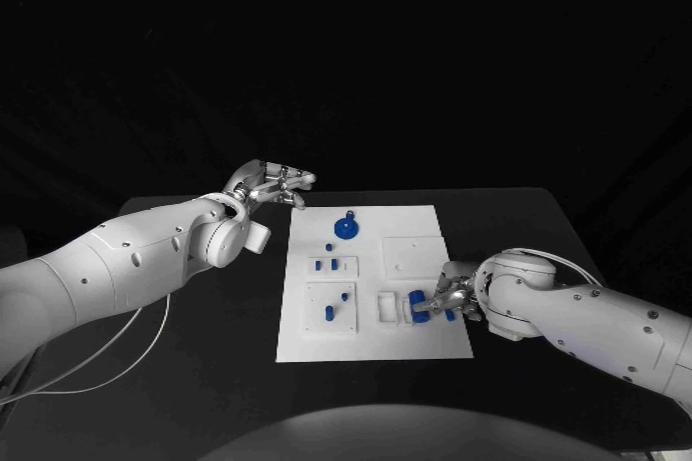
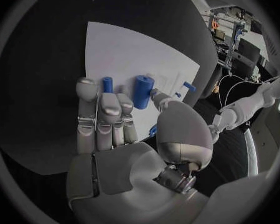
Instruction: Assemble the parts on the task board
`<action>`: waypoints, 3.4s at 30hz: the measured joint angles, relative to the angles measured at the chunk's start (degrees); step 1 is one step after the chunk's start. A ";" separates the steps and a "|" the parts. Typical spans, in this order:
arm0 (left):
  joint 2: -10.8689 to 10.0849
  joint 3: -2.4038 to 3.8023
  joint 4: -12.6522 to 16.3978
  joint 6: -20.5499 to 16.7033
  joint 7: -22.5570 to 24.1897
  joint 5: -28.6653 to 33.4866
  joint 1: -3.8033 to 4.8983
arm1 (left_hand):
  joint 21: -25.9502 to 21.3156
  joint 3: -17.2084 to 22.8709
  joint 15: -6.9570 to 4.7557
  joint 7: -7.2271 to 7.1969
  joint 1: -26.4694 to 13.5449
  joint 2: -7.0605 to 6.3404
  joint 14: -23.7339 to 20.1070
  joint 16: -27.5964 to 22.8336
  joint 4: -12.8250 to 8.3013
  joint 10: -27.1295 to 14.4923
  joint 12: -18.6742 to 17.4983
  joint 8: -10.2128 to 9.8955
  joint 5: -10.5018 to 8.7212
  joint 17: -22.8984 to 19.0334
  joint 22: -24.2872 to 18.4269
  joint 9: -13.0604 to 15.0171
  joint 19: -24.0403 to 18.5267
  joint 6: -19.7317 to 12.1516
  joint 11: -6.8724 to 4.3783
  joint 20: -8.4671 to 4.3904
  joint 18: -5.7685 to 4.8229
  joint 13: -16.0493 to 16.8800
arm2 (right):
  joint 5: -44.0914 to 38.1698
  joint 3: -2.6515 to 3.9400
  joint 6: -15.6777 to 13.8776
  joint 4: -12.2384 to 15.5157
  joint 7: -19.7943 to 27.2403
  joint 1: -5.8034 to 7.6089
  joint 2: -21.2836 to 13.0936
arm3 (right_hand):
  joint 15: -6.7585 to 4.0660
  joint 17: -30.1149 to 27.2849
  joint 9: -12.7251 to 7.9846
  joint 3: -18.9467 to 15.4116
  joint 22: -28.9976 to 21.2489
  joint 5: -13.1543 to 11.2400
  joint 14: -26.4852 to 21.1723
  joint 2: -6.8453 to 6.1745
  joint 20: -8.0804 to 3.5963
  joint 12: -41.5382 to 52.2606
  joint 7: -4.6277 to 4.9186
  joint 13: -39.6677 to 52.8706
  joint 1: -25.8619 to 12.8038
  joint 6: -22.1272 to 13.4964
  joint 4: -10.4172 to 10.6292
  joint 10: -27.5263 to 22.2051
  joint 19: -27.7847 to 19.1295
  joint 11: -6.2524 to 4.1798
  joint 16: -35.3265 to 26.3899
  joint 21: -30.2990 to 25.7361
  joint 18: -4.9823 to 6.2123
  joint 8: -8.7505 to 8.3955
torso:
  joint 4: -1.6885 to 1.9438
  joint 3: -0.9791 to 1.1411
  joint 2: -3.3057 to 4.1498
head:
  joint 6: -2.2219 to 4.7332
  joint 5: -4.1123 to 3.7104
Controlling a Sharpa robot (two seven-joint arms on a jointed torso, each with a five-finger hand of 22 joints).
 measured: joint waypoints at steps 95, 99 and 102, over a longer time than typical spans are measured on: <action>-0.13 -0.04 -0.15 2.97 -0.32 0.30 -0.05 | 0.00 -0.32 0.40 0.21 -0.74 0.30 -0.40 0.00 -0.32 -0.81 0.00 0.00 0.00 -0.05 -1.16 0.00 0.21 -0.20 0.41 0.20 0.00 0.00 | 10.90 -4.54 -3.25 -1.18 -0.88 4.12 6.71 | 0.13 0.73 -2.42 -4.58 0.00 11.22 -0.10 8.51 0.21 -0.51 -1.52 -1.43 -0.09 3.04 -15.52 -0.10 0.21 -0.29 0.72 3.14 0.02 -0.33 | 0.15 0.07 0.26 | -0.26 0.30; -0.21 -0.04 -0.15 3.00 -0.33 0.30 -0.05 | 0.00 -0.32 0.40 0.21 -0.74 0.30 -0.40 0.00 -0.32 -0.81 0.00 0.00 0.00 -0.05 -1.16 0.00 0.21 -0.20 0.41 0.20 0.00 0.00 | 10.57 -4.56 -3.33 -1.65 -0.98 4.16 7.14 | 0.13 0.80 -2.35 -4.58 0.00 10.97 -0.09 8.70 0.21 -0.51 -1.58 -1.43 -0.27 3.13 -15.52 0.00 0.21 -0.19 0.72 3.14 0.02 -0.12 | 0.15 0.07 0.26 | -0.27 0.45; -0.25 -0.04 -0.16 3.03 -0.34 0.30 -0.05 | 0.00 -0.32 0.40 0.21 -0.74 0.30 -0.40 0.00 -0.32 -0.81 0.00 0.00 0.00 -0.05 -1.20 0.00 0.21 -0.20 0.41 0.20 0.00 0.00 | 10.35 -4.57 -3.47 -1.90 -1.06 4.18 7.37 | 0.13 0.80 -2.40 -4.58 0.00 9.82 -0.09 8.91 0.21 -0.51 -1.51 -1.43 -0.48 3.39 -15.52 0.03 0.21 -0.17 0.72 3.14 0.02 -0.10 | 0.15 0.07 0.26 | -0.26 0.50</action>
